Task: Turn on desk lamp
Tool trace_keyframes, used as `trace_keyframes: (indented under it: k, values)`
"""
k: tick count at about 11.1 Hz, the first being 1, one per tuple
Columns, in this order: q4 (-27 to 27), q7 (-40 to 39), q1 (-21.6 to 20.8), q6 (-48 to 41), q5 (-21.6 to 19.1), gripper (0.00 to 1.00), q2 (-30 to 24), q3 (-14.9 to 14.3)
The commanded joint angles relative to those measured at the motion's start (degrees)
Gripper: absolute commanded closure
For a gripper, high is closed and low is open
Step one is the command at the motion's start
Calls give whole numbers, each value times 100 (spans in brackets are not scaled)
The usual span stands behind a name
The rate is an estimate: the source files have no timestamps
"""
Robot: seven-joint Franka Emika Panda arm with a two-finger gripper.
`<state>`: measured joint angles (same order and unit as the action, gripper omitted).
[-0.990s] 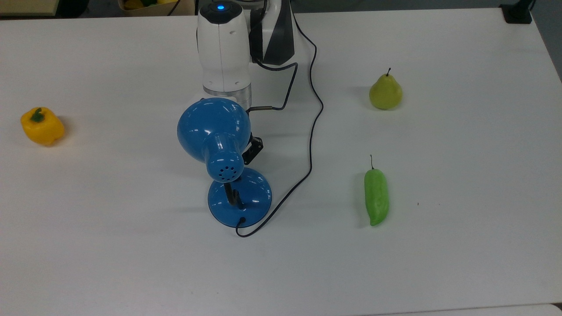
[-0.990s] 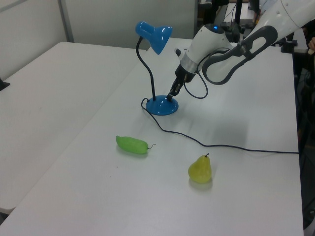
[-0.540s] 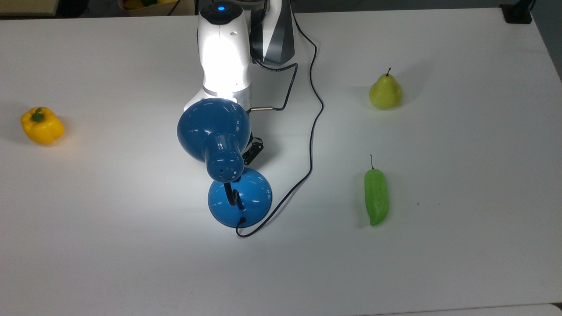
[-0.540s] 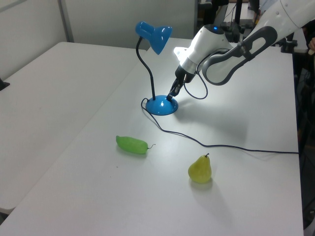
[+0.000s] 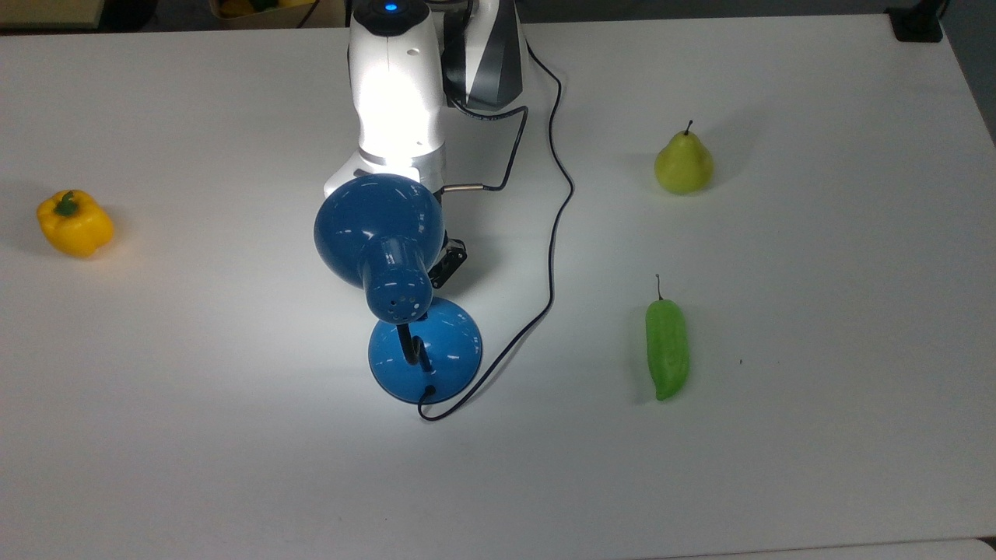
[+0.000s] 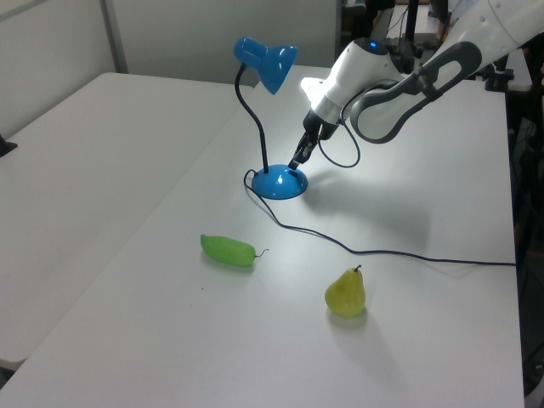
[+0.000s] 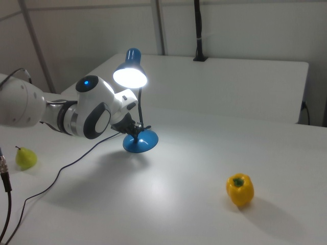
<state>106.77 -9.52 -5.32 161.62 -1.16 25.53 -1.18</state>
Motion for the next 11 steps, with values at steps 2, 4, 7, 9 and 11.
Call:
trace_keyframes:
  k: [2,4,7,9,11]
  values:
    - [292,179,-30,-1777,-8,100,-899,12]
    - [283,196,-56,-2841,-8,99,-1180,12]
    - [248,214,-57,-4232,1,45,-1698,12]
    - [239,214,-48,-4847,36,0,-2137,3]
    - [82,397,-56,-5549,36,0,-2560,-40]
